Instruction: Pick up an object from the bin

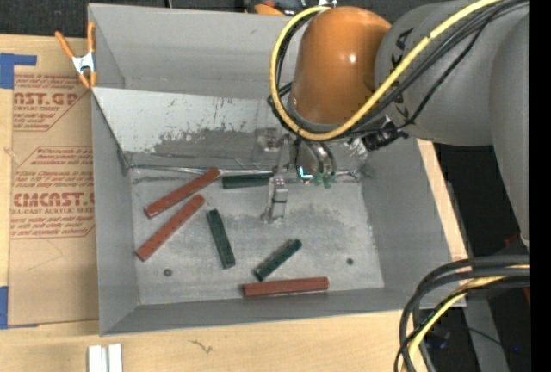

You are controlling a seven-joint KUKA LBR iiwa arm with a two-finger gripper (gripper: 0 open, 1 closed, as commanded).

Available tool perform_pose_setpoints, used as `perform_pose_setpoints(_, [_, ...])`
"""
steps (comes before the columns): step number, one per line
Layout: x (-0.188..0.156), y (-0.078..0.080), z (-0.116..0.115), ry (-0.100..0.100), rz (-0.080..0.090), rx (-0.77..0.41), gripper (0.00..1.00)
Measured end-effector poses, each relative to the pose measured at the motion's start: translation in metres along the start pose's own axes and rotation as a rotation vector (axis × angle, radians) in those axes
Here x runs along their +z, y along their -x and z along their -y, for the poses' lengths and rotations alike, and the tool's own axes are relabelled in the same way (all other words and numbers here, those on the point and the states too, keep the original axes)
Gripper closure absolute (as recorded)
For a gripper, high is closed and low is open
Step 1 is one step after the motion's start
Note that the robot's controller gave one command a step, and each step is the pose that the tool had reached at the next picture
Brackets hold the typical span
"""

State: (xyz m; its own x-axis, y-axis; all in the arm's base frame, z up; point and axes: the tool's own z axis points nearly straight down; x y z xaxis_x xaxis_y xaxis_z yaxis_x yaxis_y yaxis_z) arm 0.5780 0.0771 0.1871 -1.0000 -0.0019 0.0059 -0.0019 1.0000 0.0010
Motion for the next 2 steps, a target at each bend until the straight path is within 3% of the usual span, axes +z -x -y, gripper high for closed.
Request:
perform_pose_setpoints(1, [0.084, -0.080, 0.022, -0.001, -0.004, -0.193, 0.00])
perform_pose_setpoints(2, [0.119, -0.086, 0.067, 0.000, 0.003, -0.089, 0.00])
